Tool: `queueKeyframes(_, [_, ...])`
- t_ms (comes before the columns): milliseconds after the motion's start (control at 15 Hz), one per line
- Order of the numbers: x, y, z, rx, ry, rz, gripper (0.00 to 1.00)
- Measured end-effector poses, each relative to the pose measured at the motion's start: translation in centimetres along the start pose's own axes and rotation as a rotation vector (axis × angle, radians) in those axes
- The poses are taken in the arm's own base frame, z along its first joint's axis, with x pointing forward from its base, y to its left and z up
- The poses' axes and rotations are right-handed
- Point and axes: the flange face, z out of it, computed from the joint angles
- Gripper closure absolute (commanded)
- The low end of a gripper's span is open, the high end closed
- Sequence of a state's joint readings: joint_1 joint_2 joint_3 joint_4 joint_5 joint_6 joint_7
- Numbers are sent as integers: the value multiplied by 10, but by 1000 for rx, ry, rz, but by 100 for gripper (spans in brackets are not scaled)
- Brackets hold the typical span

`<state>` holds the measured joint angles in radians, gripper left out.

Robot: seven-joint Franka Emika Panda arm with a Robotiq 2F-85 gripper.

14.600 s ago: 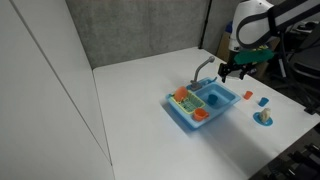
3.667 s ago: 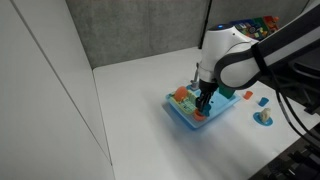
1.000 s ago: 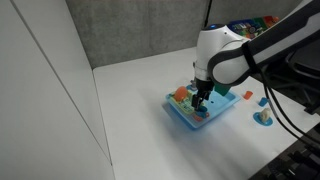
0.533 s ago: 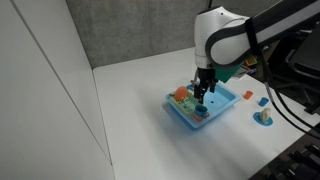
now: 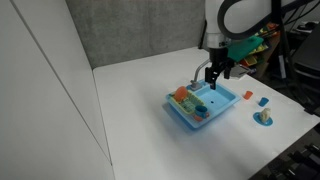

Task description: Remove blue cup from the sink and put it in the orange cup in front of the the dish drying rack

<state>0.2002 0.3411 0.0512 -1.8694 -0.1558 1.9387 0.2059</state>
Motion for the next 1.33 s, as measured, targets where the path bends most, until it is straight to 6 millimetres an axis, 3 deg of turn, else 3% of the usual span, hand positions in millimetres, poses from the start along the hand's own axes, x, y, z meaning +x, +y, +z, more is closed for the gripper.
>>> queueKeyframes(533, [-38, 62, -45, 13, 14, 104, 0])
queueKeyframes(1333, [-126, 134, -97, 84, 111, 252, 0])
